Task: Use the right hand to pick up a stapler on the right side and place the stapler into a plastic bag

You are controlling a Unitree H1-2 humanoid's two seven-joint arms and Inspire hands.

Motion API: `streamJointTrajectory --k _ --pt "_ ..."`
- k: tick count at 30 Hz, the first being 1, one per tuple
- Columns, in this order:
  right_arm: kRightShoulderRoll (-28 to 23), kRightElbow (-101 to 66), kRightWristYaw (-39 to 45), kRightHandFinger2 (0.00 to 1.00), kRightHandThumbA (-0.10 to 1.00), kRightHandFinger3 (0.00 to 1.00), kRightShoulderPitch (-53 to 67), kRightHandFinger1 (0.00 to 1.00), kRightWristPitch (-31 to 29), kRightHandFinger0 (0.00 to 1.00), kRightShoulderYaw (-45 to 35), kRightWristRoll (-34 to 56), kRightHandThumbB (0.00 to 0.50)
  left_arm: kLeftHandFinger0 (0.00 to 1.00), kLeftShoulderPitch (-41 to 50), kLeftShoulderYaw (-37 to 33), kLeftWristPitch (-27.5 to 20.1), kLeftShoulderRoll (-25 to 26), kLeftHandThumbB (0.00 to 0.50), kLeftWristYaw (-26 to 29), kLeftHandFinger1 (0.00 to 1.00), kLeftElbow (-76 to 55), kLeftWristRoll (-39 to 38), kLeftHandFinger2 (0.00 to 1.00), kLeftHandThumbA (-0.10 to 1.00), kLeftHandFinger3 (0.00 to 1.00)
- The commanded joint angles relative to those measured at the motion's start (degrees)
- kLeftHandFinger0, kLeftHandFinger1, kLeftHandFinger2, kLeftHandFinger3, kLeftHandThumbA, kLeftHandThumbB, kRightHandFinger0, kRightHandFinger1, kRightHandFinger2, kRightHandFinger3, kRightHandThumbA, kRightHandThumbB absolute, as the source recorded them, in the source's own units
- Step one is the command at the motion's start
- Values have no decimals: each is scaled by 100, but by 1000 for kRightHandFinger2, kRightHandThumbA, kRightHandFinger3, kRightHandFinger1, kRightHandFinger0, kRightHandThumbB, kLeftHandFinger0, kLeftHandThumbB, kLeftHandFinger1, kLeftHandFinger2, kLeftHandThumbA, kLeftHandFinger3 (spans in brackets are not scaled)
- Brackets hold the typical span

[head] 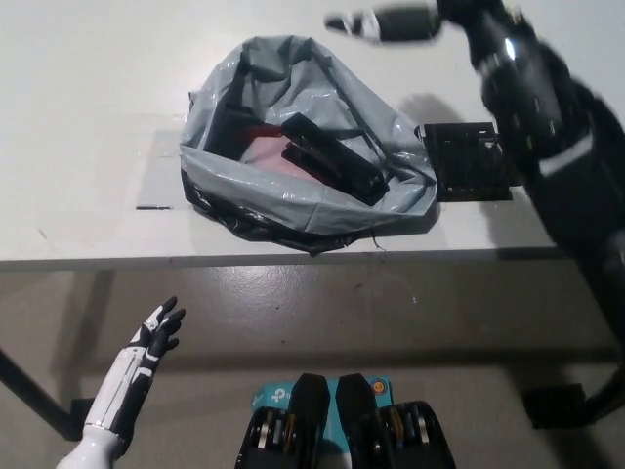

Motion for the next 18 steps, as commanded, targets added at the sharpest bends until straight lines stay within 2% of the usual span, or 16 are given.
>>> streamJointTrajectory --k 1,3,4,7,8,9,12,15,18 --pt "-707 -6230 -434 1000 1000 1000 2684 1000 489 1000 -1884 2156 303 1000 -734 283 -145 168 58 -103 1000 41 -424 1000 979 1000" --pt "-531 -6332 -613 1000 1000 1000 3085 1000 156 1000 -1819 2213 292 1000 -859 303 -154 195 50 -122 1000 108 -457 1000 979 1000" --pt "-350 -6383 -744 1000 990 1000 3372 1000 -77 1000 -1741 2150 284 1000 -899 321 -125 193 61 -129 1000 126 -497 1000 975 1000" --pt "-13 -6440 -866 1000 970 1000 3755 1000 -241 1000 -1579 1991 275 1000 -1001 345 -115 187 60 -118 1000 188 -519 1000 968 1000" --pt "133 -6296 -869 1000 1000 1000 4064 1000 -428 1000 -1460 1781 253 1000 -1030 341 -98 186 45 -118 1000 177 -515 1000 974 1000" --pt "190 -6028 -835 1000 1000 1000 4257 1000 -627 1000 -1371 1704 254 1000 -1065 329 -65 187 45 -128 1000 153 -511 1000 977 1000" --pt "301 -5603 -718 1000 965 1000 4430 1000 -553 1000 -1266 2081 269 1000 -1135 315 -79 190 63 -116 1000 170 -458 1000 993 1000" --pt "516 -4878 -503 1000 909 1000 4434 1000 -671 1000 -1183 2617 213 1000 -1334 330 -77 197 57 -161 1000 260 -504 1000 997 1000" --pt "677 -4360 -445 1000 936 1000 4372 1000 -666 1000 -1264 2305 174 1000 -1408 325 -57 205 49 -182 1000 267 -465 1000 993 1000"
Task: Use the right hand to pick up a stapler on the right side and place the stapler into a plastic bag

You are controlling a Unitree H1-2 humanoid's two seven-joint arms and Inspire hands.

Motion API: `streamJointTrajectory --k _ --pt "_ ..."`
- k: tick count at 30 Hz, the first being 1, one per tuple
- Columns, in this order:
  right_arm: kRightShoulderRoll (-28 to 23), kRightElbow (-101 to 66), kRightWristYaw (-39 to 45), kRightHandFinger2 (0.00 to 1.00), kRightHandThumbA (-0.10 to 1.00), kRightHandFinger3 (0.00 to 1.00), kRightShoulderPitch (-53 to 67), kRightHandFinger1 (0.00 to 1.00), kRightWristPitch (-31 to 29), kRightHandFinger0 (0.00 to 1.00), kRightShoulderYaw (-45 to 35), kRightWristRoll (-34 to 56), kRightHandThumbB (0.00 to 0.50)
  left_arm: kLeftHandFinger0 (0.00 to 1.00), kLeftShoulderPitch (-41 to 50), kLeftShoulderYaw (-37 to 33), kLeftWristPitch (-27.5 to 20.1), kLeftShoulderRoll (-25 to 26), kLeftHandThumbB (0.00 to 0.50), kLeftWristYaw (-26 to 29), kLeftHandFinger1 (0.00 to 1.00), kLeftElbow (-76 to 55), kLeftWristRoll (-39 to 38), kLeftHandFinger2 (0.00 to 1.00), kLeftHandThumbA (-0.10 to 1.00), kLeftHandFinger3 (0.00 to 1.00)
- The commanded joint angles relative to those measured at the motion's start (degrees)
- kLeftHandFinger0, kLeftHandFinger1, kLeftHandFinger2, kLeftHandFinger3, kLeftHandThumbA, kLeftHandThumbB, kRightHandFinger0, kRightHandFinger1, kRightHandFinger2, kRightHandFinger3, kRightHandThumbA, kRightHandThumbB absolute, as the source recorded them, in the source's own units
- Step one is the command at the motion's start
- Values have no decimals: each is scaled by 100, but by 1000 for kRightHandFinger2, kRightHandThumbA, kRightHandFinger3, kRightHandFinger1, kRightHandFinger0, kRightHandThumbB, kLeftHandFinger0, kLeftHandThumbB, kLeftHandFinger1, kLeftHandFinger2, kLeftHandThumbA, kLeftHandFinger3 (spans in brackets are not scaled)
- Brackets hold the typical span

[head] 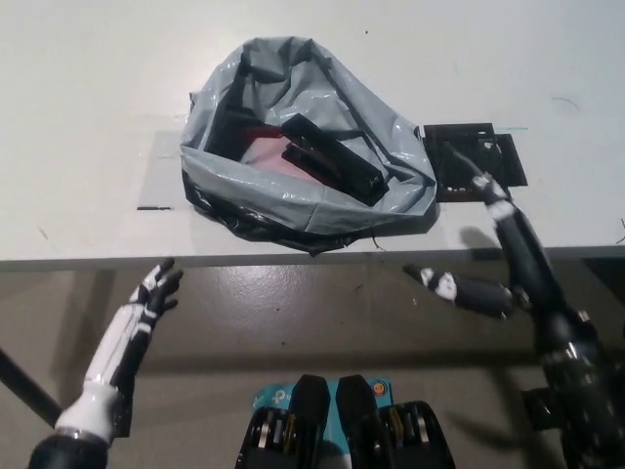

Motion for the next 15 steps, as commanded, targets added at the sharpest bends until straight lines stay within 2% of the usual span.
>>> streamJointTrajectory --k 1,5,9,10,11,15 --pt "403 -770 -341 1000 918 1000 140 1000 -728 1000 -625 1468 157 1000 -611 148 -114 201 40 -166 1000 -57 -303 1000 995 1000" --pt "587 357 -154 1000 902 1000 135 1000 -807 1000 -709 1358 201 1000 -504 116 -128 221 36 -190 1000 -130 -283 1000 995 1000" --pt "635 1148 -38 1000 927 1000 261 1000 -783 1000 -838 1280 207 1000 -306 76 -125 201 38 -182 1000 -211 -283 1000 986 1000" --pt "630 1418 29 1000 927 1000 257 1000 -781 1000 -880 1369 198 1000 -267 68 -133 201 36 -184 1000 -206 -282 1000 983 1000" --pt "616 1626 93 1000 913 1000 268 1000 -778 1000 -900 1429 167 1000 -214 65 -143 196 34 -174 1000 -209 -271 1000 971 1000" --pt "612 1812 236 1000 907 1000 401 1000 -603 1000 -879 1427 210 1000 -18 62 -107 191 18 -146 1000 -292 -205 1000 950 1000"
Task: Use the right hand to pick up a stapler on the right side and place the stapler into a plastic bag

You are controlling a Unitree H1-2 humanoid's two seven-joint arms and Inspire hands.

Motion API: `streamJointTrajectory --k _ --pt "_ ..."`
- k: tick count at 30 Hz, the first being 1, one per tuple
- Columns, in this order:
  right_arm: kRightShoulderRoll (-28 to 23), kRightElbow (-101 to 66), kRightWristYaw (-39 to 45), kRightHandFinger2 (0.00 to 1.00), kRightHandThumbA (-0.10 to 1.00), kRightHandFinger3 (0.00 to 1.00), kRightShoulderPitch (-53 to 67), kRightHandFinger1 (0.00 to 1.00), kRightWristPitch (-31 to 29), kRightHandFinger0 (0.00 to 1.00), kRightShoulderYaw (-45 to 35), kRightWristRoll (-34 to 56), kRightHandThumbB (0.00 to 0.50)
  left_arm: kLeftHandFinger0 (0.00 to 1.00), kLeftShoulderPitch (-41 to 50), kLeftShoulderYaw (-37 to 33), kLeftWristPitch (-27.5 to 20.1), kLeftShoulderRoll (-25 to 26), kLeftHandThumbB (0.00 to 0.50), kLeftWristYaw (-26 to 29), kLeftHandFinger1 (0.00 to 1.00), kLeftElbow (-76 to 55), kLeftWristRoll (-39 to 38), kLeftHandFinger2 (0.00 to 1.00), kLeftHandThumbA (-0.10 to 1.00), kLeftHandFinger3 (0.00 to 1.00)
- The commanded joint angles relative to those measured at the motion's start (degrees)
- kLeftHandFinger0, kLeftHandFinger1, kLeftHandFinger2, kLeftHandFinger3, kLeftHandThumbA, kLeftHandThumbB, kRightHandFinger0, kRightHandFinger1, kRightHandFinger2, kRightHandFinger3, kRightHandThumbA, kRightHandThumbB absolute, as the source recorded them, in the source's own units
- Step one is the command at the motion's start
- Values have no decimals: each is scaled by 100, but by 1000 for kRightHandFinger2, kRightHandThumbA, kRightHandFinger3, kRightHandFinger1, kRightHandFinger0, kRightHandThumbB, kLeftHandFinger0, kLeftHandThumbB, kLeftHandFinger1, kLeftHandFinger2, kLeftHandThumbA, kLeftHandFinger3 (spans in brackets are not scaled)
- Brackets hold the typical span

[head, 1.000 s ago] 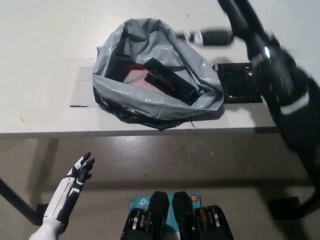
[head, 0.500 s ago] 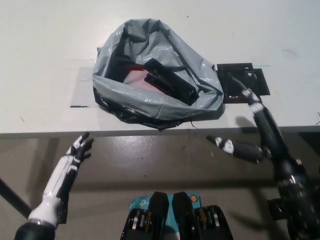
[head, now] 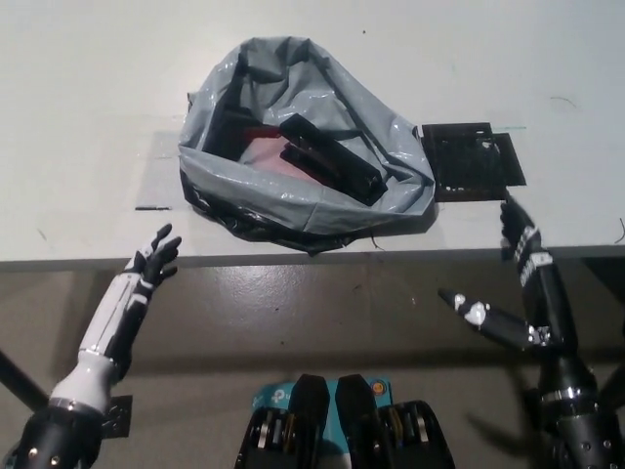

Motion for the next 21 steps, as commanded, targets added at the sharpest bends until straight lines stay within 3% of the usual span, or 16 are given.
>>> streamJointTrajectory --k 1,6,9,15,21 --pt "-10 61 233 1000 890 1000 96 1000 -161 1000 -27 256 207 1000 158 21 -125 95 12 -53 1000 -264 -3 1000 953 1000" --pt "-106 112 353 1000 869 1000 275 1000 -99 1000 223 -106 256 1000 297 -28 -128 127 32 -75 1000 -275 58 1000 967 1000" --pt "-166 103 313 1000 800 1000 439 1000 -158 1000 382 -419 198 1000 406 -86 -76 140 9 -71 1000 -354 159 1000 972 1000" --pt "-189 67 382 1000 789 1000 580 1000 -60 1000 475 -409 219 1000 437 -167 -48 163 5 -99 1000 -355 241 1000 989 1000" --pt "-254 149 507 1000 736 1000 459 1000 11 1000 539 -430 204 1000 434 -146 -116 135 14 -21 1000 -300 317 1000 1000 1000"
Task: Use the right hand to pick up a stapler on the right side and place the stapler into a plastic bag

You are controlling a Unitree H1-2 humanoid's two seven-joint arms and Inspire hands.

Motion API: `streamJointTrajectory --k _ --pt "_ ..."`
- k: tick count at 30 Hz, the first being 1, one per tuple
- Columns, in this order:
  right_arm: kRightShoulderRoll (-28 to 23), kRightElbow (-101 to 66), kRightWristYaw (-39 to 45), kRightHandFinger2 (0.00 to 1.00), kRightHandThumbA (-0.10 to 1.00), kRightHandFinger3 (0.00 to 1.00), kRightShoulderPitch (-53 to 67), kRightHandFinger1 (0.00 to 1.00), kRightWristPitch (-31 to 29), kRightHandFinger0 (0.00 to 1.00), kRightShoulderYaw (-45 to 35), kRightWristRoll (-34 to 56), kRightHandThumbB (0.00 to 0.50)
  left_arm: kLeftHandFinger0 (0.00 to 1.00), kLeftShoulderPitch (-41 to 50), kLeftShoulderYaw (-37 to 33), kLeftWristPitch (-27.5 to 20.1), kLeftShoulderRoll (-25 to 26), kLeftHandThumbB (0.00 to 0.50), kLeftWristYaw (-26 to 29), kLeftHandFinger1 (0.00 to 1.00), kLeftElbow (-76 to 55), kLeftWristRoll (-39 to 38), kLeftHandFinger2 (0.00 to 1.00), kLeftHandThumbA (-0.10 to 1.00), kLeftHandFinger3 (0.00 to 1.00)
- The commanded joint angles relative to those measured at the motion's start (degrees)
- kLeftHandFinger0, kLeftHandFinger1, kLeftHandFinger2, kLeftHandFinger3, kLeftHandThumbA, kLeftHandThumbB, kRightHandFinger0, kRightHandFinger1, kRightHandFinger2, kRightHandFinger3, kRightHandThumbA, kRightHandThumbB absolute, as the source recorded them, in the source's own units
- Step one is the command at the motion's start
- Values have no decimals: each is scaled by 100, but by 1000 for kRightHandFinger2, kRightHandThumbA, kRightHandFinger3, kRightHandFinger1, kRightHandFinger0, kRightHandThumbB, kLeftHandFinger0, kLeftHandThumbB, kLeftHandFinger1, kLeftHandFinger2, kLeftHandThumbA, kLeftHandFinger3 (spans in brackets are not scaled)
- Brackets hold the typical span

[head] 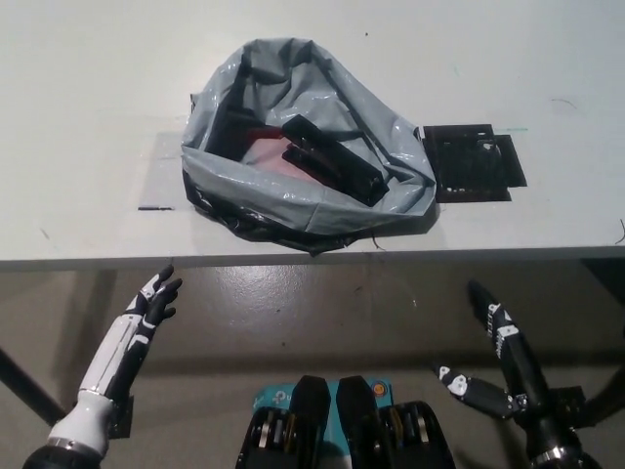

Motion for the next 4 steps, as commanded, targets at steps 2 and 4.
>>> streamJointTrajectory --k 2,4 --pt "-154 -89 222 1000 736 1000 -147 1000 94 1000 78 -144 214 1000 18 -15 -107 44 8 16 1000 -160 122 1000 1000 1000" --pt "-172 -76 234 1000 727 1000 -146 1000 76 1000 87 -165 217 1000 48 -12 -89 24 10 18 1000 -163 110 1000 1000 1000"
